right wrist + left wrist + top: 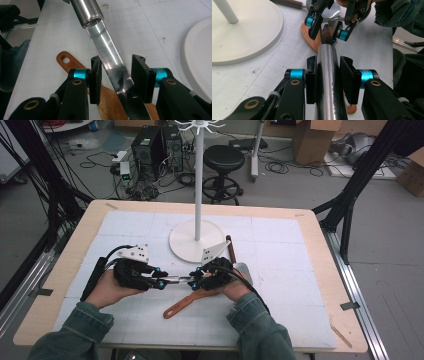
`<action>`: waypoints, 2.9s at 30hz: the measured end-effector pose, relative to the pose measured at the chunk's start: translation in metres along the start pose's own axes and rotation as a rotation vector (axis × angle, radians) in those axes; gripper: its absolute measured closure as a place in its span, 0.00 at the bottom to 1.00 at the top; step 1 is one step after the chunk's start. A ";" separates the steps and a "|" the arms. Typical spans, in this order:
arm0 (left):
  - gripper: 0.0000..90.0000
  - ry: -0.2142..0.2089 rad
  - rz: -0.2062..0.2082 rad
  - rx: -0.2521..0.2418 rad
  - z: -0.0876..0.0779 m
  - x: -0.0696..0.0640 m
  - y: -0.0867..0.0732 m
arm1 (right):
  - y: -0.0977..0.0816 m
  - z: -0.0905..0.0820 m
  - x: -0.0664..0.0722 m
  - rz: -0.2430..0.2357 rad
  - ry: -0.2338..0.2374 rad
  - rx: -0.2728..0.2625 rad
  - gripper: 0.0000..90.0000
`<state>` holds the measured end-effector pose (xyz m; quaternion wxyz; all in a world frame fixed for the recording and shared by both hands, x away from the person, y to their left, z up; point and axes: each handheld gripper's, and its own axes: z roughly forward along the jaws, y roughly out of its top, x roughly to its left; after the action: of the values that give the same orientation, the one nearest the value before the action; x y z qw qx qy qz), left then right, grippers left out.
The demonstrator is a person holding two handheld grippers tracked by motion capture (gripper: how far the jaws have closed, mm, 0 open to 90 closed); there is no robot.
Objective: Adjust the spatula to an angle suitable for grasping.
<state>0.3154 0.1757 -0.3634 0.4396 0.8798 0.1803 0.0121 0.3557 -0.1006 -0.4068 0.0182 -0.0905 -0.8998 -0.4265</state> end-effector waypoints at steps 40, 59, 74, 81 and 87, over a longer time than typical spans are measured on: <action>0.68 0.039 -0.046 -0.019 -0.009 0.009 -0.005 | 0.000 0.003 -0.003 -0.008 0.064 -0.011 0.76; 0.54 0.084 -0.097 -0.052 -0.021 0.016 -0.012 | 0.001 0.006 -0.002 -0.025 0.076 -0.015 0.80; 0.49 0.102 -0.109 -0.077 -0.029 0.019 -0.018 | 0.001 0.003 -0.003 -0.020 0.066 -0.042 0.81; 0.47 0.108 -0.112 -0.083 -0.031 0.020 -0.019 | 0.001 0.002 -0.003 -0.013 0.061 -0.048 0.81; 0.46 0.109 -0.117 -0.092 -0.033 0.021 -0.021 | 0.001 0.000 -0.004 -0.011 0.058 -0.057 0.81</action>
<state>0.3227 0.2193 -0.3630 0.4690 0.8447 0.2543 0.0427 0.3600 -0.1006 -0.4063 0.0396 -0.0738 -0.8869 -0.4544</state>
